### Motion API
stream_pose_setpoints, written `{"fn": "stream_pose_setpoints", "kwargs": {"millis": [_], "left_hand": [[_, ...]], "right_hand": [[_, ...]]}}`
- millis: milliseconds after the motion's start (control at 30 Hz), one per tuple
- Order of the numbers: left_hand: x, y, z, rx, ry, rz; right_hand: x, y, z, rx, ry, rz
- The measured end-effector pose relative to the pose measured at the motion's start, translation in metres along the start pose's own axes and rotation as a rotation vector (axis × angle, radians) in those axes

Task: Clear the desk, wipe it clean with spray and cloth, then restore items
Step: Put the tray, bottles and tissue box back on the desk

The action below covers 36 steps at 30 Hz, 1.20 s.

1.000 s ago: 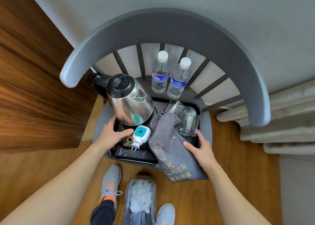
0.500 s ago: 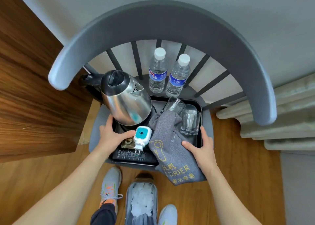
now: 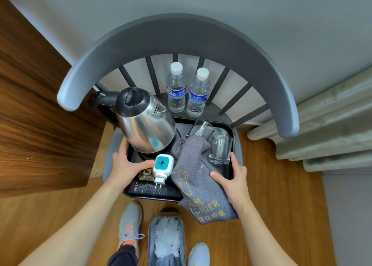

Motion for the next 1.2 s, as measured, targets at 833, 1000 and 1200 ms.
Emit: {"fn": "stream_pose_setpoints", "kwargs": {"millis": [833,1000,1200], "left_hand": [[-0.142,-0.053,-0.099,-0.004,0.020,-0.067],[-0.170,-0.069,-0.127,-0.021,0.023,-0.108],[-0.201,-0.091,-0.164,-0.032,0.039,-0.117]], "right_hand": [[-0.138,-0.062,0.108,-0.016,-0.120,-0.015],[-0.162,-0.075,0.145,-0.042,-0.156,-0.004],[-0.187,-0.083,0.184,-0.067,-0.183,-0.023]]}}
Point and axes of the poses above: each hand's wrist, its own x-axis towards the middle knuckle, its own y-axis out of the palm, z = x × y, the point moved 5 cm from there along x, towards the middle knuckle, and after that the axes turned 6 degrees about z, right-handed, at the moved point
